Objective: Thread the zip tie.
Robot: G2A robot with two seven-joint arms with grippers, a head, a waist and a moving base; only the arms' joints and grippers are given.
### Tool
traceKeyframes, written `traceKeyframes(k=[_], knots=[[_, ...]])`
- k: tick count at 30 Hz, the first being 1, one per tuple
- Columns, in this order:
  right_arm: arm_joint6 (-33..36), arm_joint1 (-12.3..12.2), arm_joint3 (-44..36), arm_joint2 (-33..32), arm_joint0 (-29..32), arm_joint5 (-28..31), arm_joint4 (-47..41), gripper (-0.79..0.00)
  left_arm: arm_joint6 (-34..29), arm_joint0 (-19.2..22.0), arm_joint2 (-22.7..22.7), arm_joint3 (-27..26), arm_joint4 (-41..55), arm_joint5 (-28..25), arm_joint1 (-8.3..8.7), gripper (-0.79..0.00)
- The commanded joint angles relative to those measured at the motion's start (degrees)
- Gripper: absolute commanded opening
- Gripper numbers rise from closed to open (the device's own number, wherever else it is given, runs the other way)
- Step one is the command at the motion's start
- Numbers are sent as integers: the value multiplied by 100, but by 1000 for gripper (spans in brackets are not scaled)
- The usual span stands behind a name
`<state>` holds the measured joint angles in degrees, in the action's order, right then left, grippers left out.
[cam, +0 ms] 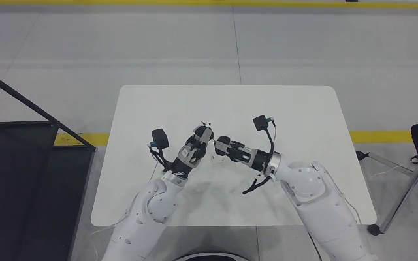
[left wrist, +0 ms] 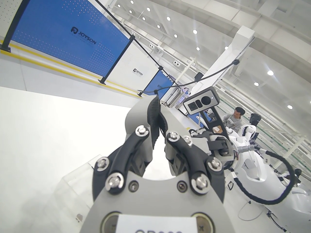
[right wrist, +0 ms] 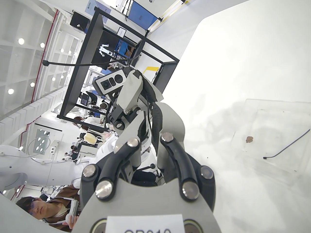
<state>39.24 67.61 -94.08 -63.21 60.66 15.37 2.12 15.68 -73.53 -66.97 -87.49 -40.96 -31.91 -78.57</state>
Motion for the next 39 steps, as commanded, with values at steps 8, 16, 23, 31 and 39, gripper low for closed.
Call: traceKeyframes(k=[8,16,23,31,39], knots=[[-12,3,5,-15,4,7,-30,-680,-1,1,-6,10,-7,-9,-9,-785],[-9,5,12,-26,3,14,-43,-650,17,-3,-13,14,-44,-21,-15,-785],[8,7,18,-25,-3,-1,-42,-776,-10,-6,-21,17,-44,-38,-18,-785],[6,13,28,-16,-11,3,-41,-785,-23,-16,-32,12,-32,-30,-23,-785],[-22,18,43,-37,-10,41,-125,-785,-89,-23,-40,-9,0,0,-27,-739]])
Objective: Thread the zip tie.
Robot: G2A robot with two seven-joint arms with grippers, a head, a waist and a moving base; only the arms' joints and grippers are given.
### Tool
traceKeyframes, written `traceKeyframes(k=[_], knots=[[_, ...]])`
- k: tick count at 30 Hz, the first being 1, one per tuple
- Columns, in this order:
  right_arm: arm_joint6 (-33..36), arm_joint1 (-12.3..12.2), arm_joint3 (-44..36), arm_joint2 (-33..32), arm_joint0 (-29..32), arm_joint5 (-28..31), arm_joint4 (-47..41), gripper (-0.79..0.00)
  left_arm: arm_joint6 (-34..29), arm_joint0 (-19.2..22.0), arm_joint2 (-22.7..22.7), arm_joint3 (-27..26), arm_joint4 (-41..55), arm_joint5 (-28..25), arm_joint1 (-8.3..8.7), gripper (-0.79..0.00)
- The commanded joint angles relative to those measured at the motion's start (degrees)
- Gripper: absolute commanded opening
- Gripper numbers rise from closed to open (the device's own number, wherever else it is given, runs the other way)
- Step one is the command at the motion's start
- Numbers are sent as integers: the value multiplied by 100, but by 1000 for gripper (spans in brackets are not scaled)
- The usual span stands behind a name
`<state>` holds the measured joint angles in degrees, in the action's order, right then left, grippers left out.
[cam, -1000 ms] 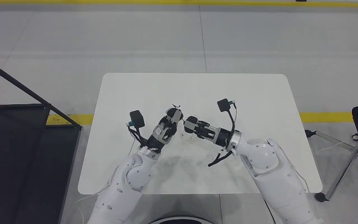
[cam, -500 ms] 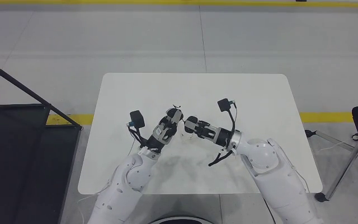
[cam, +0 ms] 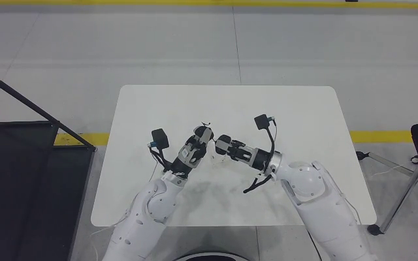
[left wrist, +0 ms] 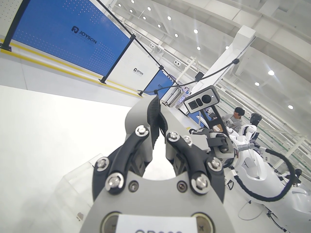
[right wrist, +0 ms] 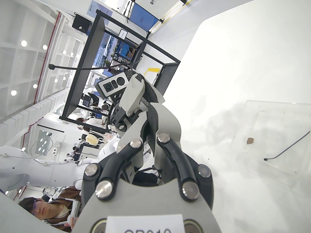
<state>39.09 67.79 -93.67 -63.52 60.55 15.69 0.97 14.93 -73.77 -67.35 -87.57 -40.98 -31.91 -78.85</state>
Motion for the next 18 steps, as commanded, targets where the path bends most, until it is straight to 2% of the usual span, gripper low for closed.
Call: traceKeyframes(k=[1,7,9,18], knots=[[-10,1,7,-7,4,8,-23,-785,-23,0,-1,-6,9,0,0,-730],[-47,8,30,-20,-15,3,-80,-785,-97,10,9,-13,41,-6,-4,-671],[-73,11,42,-30,-13,13,-119,-785,-134,15,10,-11,75,-14,-5,-597],[-212,22,81,-118,12,68,-352,-785,-378,7,-46,-11,219,-200,15,-480]])
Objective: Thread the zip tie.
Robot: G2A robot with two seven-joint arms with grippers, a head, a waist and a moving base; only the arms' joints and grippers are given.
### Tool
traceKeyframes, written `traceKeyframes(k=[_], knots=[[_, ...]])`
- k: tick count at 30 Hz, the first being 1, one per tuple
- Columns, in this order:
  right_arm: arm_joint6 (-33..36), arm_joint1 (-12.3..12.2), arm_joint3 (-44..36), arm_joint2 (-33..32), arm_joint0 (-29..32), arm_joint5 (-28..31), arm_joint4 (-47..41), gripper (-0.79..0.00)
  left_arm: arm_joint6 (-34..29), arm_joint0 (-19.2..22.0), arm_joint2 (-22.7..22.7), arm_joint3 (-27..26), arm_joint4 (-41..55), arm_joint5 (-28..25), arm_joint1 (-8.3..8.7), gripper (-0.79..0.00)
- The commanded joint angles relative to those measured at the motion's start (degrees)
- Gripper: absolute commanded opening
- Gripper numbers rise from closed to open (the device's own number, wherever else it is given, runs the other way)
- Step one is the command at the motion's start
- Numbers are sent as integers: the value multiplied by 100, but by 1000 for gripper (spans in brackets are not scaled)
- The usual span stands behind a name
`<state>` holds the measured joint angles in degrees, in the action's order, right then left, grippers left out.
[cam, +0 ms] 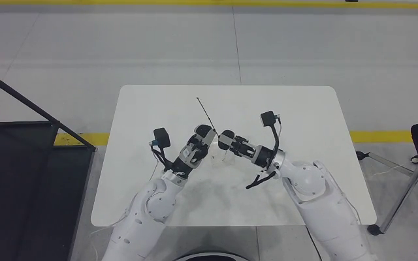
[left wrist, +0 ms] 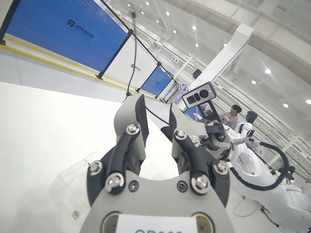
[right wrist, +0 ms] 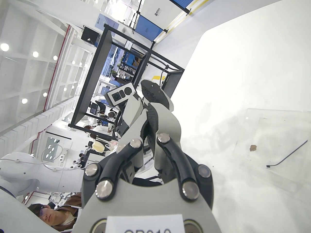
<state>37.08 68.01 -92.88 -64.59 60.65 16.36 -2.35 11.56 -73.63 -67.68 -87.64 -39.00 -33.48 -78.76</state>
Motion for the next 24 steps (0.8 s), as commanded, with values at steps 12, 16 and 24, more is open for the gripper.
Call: traceKeyframes(k=[12,16,24], knots=[[129,-5,59,-207,68,179,-627,-785,-234,-134,-375,-34,507,-357,77,-437],[859,-28,165,-272,-8,336,-1219,-785,-739,-93,-524,0,1292,-436,112,-434],[2885,-98,542,-352,-285,492,-2508,-785,-3486,194,-722,149,3563,-470,294,0]])
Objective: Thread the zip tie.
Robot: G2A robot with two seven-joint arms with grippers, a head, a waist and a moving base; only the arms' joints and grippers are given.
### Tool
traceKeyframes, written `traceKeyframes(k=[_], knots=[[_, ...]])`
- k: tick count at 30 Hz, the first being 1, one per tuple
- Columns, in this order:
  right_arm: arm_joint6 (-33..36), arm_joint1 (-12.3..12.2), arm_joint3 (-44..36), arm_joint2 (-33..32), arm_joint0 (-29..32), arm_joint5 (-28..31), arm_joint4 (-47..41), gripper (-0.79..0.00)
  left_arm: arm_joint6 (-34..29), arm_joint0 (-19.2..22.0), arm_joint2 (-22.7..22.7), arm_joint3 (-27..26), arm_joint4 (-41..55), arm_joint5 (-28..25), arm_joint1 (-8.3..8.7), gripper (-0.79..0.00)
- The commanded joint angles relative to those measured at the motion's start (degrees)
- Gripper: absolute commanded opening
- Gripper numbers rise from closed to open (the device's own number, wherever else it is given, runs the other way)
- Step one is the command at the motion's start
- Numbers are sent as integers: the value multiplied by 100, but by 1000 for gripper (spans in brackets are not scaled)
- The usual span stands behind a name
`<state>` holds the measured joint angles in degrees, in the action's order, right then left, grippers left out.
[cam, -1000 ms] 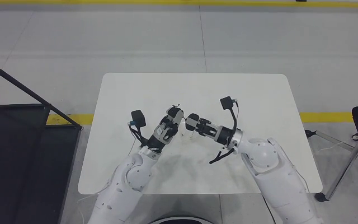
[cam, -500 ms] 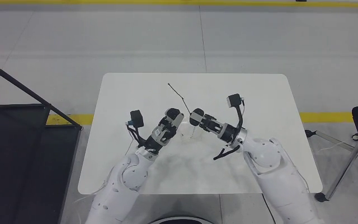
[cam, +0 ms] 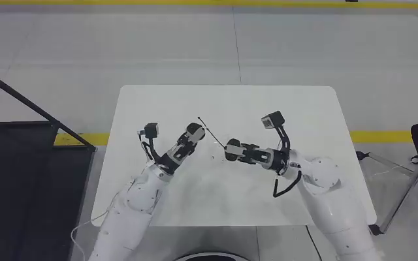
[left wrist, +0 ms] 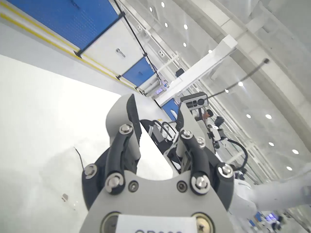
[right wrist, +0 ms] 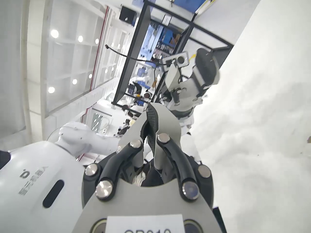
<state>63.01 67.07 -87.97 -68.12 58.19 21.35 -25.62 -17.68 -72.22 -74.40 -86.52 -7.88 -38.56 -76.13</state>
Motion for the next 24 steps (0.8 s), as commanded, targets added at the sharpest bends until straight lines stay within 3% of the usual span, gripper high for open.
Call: traceKeyframes(k=[1,4,17,24], knots=[[527,-10,110,5,-82,-34,-350,-785,-846,105,-114,71,691,76,59,0],[971,-25,299,-12,-217,-137,-624,-785,-846,105,-114,71,691,76,59,0],[836,-26,190,8,-146,-208,-633,-785,-902,74,-69,20,974,197,55,0],[1128,-31,248,10,-168,-243,-1033,-785,-2743,196,-157,133,3112,426,160,0]])
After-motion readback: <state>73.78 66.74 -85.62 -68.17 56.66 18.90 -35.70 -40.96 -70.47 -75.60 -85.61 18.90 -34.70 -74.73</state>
